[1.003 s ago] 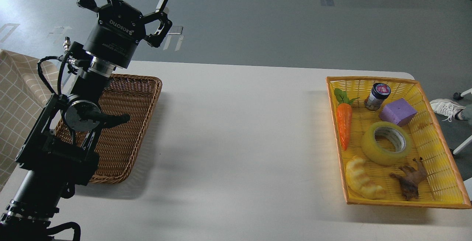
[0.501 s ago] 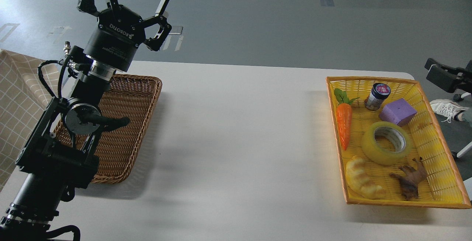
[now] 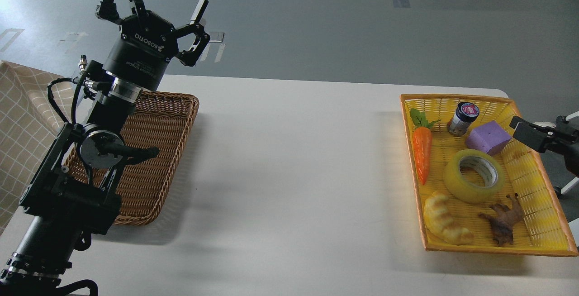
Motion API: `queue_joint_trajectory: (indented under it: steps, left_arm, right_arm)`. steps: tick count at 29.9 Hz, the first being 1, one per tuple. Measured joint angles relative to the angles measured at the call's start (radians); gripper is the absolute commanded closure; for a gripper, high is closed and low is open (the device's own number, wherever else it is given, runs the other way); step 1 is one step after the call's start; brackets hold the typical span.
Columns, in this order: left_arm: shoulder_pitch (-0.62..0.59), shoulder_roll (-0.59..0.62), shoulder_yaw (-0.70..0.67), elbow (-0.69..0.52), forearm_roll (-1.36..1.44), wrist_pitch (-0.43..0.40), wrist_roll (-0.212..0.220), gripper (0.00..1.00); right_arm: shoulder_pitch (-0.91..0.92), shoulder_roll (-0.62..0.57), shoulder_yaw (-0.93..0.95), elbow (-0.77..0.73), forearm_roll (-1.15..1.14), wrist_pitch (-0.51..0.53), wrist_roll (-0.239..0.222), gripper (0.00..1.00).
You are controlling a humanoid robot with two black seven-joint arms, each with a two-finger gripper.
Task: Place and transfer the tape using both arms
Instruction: 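Move the right gripper down toward the yellow tape roll in the tray, then insert the right gripper into the tape roll's hole and grip it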
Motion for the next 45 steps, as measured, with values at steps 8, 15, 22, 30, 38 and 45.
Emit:
queue_joint_trajectory:
  steps: [8, 15, 22, 30, 38, 45]
  left_arm:
    - [0.000, 0.001, -0.015, 0.000, 0.000, 0.000, 0.000, 0.02]
    - [0.002, 0.000, -0.015, 0.000, -0.001, 0.000, 0.000, 0.02]
    - [0.002, 0.001, -0.016, 0.007, -0.003, -0.002, 0.000, 0.02]
    - [0.003, 0.001, -0.015, 0.015, -0.003, -0.002, 0.000, 0.02]
    - [0.002, 0.000, -0.015, 0.015, -0.003, -0.002, 0.000, 0.02]
    - [0.002, 0.000, -0.015, 0.015, -0.003, -0.002, 0.000, 0.02]
  right_arm:
    - [0.025, -0.013, -0.046, -0.106, -0.006, 0.000, 0.053, 0.01]
    - [0.070, -0.009, -0.119, -0.130, -0.015, 0.000, 0.057, 0.01]
    - [0.082, -0.001, -0.157, -0.149, -0.049, 0.000, 0.057, 0.01]
    - [0.083, 0.023, -0.189, -0.204, -0.064, 0.000, 0.057, 0.02]
    - [0.095, 0.075, -0.195, -0.238, -0.066, 0.000, 0.056, 0.01]
    - [0.107, 0.093, -0.202, -0.243, -0.066, 0.000, 0.056, 0.01]
